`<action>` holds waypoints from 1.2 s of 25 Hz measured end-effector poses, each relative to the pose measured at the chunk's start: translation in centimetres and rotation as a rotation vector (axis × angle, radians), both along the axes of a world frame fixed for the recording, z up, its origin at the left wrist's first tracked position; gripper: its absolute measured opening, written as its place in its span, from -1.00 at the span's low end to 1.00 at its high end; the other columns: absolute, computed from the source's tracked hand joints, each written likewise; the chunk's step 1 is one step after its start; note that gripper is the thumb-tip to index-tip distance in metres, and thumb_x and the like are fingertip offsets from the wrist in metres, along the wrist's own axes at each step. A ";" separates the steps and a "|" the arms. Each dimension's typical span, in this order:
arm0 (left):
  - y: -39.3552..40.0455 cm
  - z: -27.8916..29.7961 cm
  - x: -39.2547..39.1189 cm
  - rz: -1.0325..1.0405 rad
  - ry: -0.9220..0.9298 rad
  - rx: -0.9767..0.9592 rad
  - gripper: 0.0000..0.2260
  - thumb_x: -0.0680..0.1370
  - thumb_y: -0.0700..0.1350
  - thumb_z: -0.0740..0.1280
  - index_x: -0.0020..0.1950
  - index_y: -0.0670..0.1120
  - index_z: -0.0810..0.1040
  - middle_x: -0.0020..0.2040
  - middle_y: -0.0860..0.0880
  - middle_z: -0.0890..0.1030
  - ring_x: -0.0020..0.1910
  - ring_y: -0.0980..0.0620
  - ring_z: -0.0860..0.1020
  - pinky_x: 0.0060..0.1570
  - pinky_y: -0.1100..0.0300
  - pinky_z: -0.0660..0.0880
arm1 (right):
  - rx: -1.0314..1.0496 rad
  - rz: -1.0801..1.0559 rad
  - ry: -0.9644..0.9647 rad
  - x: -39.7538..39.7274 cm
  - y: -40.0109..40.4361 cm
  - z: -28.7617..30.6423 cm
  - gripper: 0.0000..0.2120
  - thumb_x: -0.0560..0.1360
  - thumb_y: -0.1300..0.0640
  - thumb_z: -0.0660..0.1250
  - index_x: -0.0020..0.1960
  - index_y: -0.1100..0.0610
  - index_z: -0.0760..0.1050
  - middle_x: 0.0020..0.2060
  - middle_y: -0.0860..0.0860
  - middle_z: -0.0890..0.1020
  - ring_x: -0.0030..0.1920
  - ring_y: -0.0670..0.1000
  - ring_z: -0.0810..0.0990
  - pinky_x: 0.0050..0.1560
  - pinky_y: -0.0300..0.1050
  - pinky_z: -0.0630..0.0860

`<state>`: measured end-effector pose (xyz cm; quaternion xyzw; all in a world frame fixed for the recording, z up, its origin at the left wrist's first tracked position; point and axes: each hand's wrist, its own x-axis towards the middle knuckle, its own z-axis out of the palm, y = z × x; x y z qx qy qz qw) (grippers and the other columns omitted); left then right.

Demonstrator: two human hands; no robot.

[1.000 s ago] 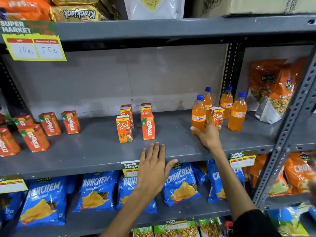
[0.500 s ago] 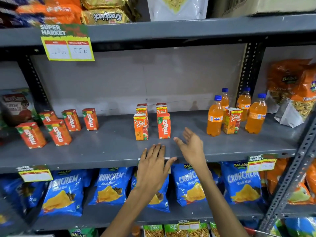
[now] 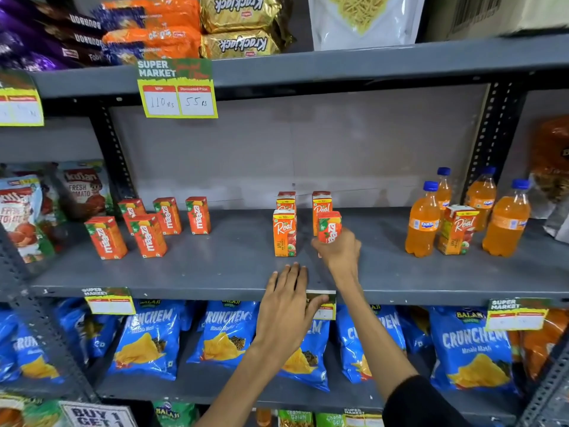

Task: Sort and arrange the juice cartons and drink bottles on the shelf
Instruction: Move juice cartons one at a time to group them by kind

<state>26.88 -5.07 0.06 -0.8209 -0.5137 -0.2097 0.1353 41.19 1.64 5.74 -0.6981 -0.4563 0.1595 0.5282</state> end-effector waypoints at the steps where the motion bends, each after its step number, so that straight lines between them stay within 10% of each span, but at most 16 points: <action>1: 0.0 0.0 -0.3 0.008 0.001 -0.003 -0.32 0.65 0.32 -0.09 0.48 -0.15 0.40 0.45 -0.13 0.49 0.46 -0.10 0.41 0.46 -0.10 0.33 | 0.010 -0.003 -0.002 0.2 -0.6 -0.2 -0.63 0.36 0.02 0.52 0.07 0.18 0.57 -0.04 0.11 0.69 0.01 0.12 0.66 -0.13 -0.20 0.46; 19: 2.9 -0.1 -21.9 0.141 -0.032 0.033 -0.31 0.65 0.30 -0.07 0.40 -0.20 0.50 0.35 -0.15 0.58 0.36 -0.11 0.51 0.39 -0.06 0.43 | 0.094 0.364 0.007 -22.1 1.5 3.1 -0.66 0.25 -0.08 0.61 -0.13 0.05 0.56 -0.22 0.00 0.67 -0.15 0.03 0.65 0.00 -0.04 0.58; 30: 3.9 -0.9 -24.2 0.075 -0.052 0.053 -0.29 0.64 0.33 -0.11 0.53 -0.17 0.33 0.50 -0.13 0.43 0.51 -0.08 0.33 0.52 -0.08 0.22 | 0.004 0.312 0.001 -28.5 8.2 0.6 -0.45 0.23 -0.12 0.61 0.07 0.17 0.57 -0.07 0.07 0.71 -0.05 0.06 0.68 -0.06 -0.12 0.58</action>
